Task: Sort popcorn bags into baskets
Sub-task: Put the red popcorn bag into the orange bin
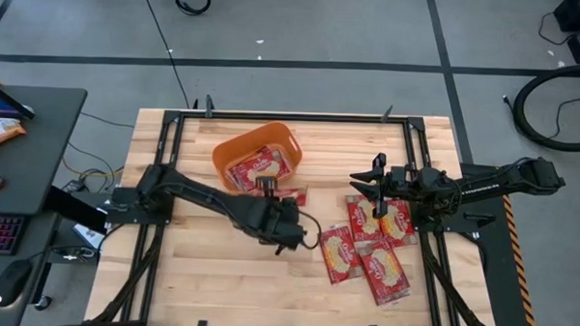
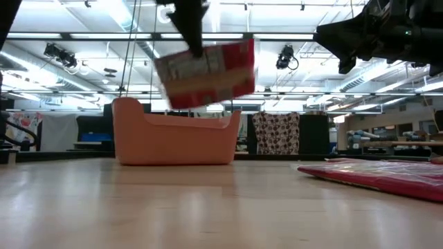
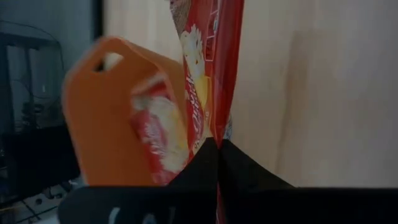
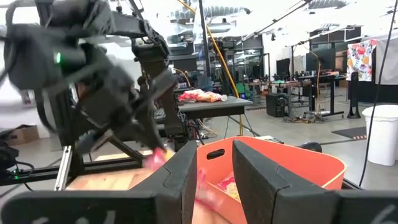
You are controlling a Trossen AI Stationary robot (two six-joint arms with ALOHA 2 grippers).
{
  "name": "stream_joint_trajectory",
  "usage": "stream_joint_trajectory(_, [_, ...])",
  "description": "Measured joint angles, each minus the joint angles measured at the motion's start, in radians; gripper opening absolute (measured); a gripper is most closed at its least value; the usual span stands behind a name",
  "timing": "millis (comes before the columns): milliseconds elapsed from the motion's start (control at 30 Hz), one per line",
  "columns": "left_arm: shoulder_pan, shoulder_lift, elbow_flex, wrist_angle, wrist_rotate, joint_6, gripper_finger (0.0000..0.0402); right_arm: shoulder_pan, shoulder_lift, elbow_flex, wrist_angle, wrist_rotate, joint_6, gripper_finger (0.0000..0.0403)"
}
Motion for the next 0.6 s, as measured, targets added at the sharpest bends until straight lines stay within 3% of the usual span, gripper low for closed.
stream_joint_trajectory(300, [0.104, -0.035, 0.018, -0.158, -0.016, -0.086, 0.0001, 0.000, 0.000, 0.000, -0.001, 0.000, 0.000, 0.0107])
stream_joint_trajectory(600, [0.266, -0.034, -0.194, -0.082, 0.050, 0.024, 0.0001, 0.000, 0.000, 0.000, -0.002, 0.000, 0.002, 0.0107])
